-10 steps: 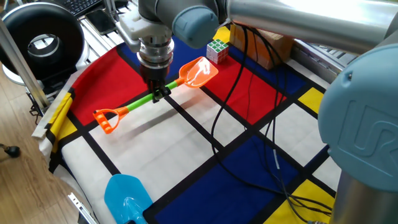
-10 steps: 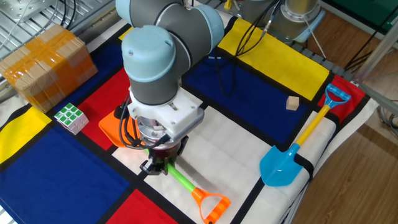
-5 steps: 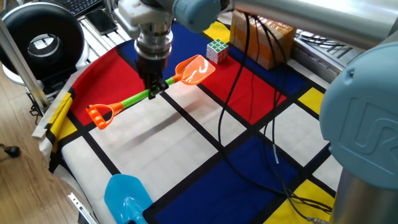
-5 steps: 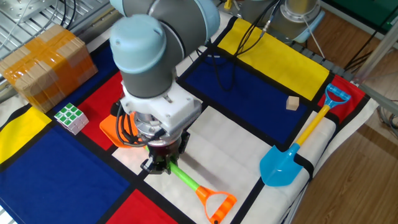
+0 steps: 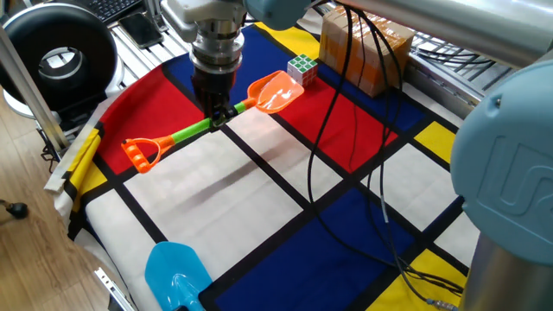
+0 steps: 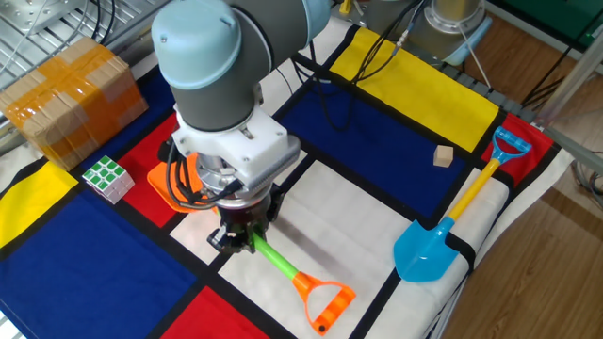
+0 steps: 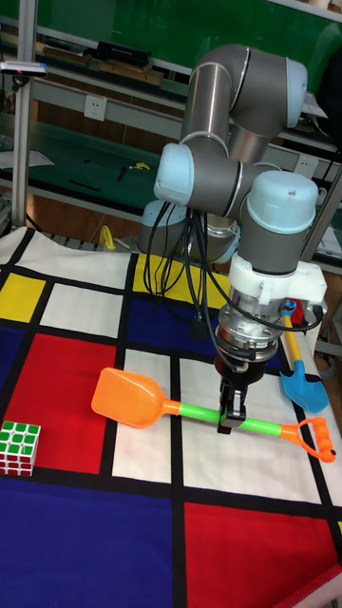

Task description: Use a shovel to scoop up an object

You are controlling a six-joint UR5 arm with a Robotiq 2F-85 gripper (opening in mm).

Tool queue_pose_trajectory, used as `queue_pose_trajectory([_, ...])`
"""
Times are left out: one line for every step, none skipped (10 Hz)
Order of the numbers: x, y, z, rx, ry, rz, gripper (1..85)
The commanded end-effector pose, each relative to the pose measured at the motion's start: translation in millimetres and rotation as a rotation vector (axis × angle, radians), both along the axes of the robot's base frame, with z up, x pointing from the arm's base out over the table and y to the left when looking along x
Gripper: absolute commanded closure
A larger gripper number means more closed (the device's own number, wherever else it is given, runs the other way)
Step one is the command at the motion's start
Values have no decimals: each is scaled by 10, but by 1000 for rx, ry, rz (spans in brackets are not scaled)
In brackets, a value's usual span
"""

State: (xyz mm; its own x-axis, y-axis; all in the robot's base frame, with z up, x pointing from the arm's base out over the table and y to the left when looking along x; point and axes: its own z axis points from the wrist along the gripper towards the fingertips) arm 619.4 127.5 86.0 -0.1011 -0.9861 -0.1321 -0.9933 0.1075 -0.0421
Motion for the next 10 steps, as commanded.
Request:
queue_pose_trajectory([-31,49,40,27,15,-17,847])
queue_pose_trajectory([-35,131,54,58,12,12,847])
queue_pose_trajectory([-31,181,65,77,7,30,847])
queue_pose_trajectory([6,256,64,103,0,59,847])
queue_pose_trajectory([66,292,45,118,-5,75,847])
queue_pose_trajectory([156,316,8,135,-18,99,847])
queue_pose_trajectory([224,356,-35,164,-21,117,847])
queue_pose_trajectory([287,371,-86,187,-24,125,847])
queue_pose_trajectory([329,372,-122,203,-32,126,847])
queue_pose_trajectory([300,405,-117,220,-16,111,847])
